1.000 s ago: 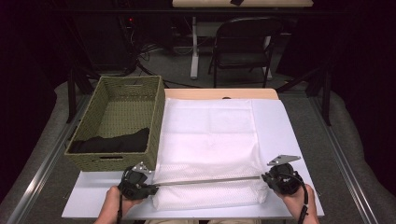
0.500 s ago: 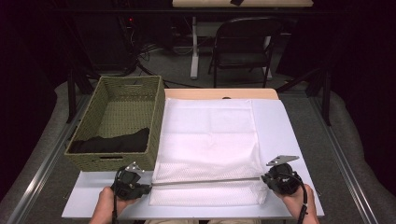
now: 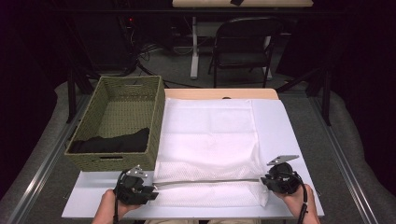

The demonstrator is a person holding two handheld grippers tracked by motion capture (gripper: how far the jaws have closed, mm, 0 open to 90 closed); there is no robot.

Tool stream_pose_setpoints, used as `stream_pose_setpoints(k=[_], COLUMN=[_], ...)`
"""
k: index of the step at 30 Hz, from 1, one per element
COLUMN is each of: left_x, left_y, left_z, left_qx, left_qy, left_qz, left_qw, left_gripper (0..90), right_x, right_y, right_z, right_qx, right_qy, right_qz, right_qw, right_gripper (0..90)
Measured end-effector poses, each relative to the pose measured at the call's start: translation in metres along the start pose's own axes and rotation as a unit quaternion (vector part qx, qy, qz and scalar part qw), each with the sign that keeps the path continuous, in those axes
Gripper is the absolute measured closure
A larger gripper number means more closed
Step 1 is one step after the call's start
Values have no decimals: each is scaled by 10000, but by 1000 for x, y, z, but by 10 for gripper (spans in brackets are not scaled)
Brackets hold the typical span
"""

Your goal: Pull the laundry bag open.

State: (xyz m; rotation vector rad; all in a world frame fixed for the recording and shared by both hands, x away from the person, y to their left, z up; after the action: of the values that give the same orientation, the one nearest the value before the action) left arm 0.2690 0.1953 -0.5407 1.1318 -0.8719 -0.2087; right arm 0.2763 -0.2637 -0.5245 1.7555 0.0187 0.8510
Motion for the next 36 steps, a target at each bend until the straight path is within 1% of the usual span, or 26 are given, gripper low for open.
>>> stream_pose_setpoints(k=[1, 2, 3, 4, 5, 6, 7, 8, 9, 10, 11, 12, 15, 17, 18, 19, 20, 21, 24, 26, 29, 30, 31, 32, 35, 36], left_x=[0, 0, 0, 0, 0, -1, -1, -2, -2, -3, -3, -5, -7, -10, -12, -12, -13, -13, -17, -18, -19, -19, -19, -19, -19, -19], left_y=[0, 0, 0, 1, 2, 3, 5, 7, 8, 13, 13, 18, 22, 27, 31, 31, 34, 34, 36, 37, 38, 38, 38, 38, 39, 39], left_z=[-1, -2, -2, -3, -3, -4, -4, -5, -5, -7, -7, -8, -12, -18, -24, -24, -29, -29, -34, -35, -35, -35, -35, -36, -36, -37], left_qx=[-6, -108, -108, -113, -139, -151, -150, -112, -97, -55, -55, -29, -75, -47, 48, 48, 184, 184, 374, 428, 461, 328, 328, 221, 301, 371], left_qy=[-13, 26, 26, 61, 93, 144, 181, 185, 169, 182, 182, 175, 258, 277, 360, 360, 361, 361, 482, 452, 505, 476, 476, 459, 419, 402], left_qz=[-2, 73, 73, 74, 85, 102, 83, 111, 92, 137, 137, 127, 128, 230, 291, 291, 319, 319, 430, 377, 433, 536, 536, 636, 657, 616], left_qw=[10000, 9999, 9999, 9999, 9998, 9997, 9997, 9997, 9998, 9997, 9997, 9998, 9996, 9993, 9989, 9989, 9987, 9987, 9972, 9974, 9967, 9969, 9969, 9967, 9965, 9966], left_gripper=[650, 622, 611, 564, 564, 533, 483, 442, 376, 338, 295, 253, 151, 130, 97, 87, 80, 78, 57, 53, 54, 60, 69, 69, 67, 62], right_x=[0, 1, 1, 1, 1, 2, 2, 1, 1, 0, 0, 1, 3, 4, 5, 5, 6, 6, 7, 7, 7, 8, 8, 8, 9, 10], right_y=[1, 3, 3, 5, 5, 6, 7, 8, 10, 11, 11, 11, 11, 12, 11, 11, 10, 10, 10, 10, 9, 9, 9, 9, 10, 10], right_z=[0, 0, 0, 0, 0, 0, 1, 2, 4, 5, 5, 5, 2, -2, -4, -4, -7, -8, -11, -11, -11, -11, -11, -11, -13, -14], right_qx=[28, 64, 64, 88, 88, 89, 150, 195, 260, 288, 288, 328, 296, 296, 299, 299, 318, 311, 234, 251, 262, 252, 252, 276, 273, 276], right_qy=[-10, 23, 23, -14, -14, -10, -32, -80, -146, -160, -160, -110, -88, 69, 140, 140, 166, 164, 169, 156, 155, 193, 193, 197, 212, 239], right_qz=[7, -11, -11, 28, 28, 28, 59, 103, 165, 186, 186, 259, 289, 361, 375, 375, 429, 442, 422, 444, 464, 487, 487, 512, 545, 560], right_qw=[10000, 10000, 10000, 10000, 10000, 10000, 9999, 9997, 9994, 9993, 9993, 9991, 9991, 9989, 9987, 9987, 9984, 9984, 9987, 9986, 9985, 9983, 9983, 9981, 9979, 9978], right_gripper=[695, 618, 618, 517, 517, 478, 411, 372, 301, 278, 278, 229, 210, 189, 170, 170, 161, 158, 149, 146, 141, 136, 136, 134, 133, 133])
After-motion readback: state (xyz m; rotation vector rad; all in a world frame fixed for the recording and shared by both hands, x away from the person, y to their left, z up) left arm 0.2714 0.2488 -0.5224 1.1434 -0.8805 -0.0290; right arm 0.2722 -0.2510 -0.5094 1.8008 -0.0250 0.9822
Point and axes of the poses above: each handheld gripper's, and its own axes: y roughly backward along the jaws, x roughly out of its top, z roughly to its right, the point moved 1 cm from there along -y, roughly forward along the jaws, and after that the axes turned 7 degrees about x, right-handed, at the moved point
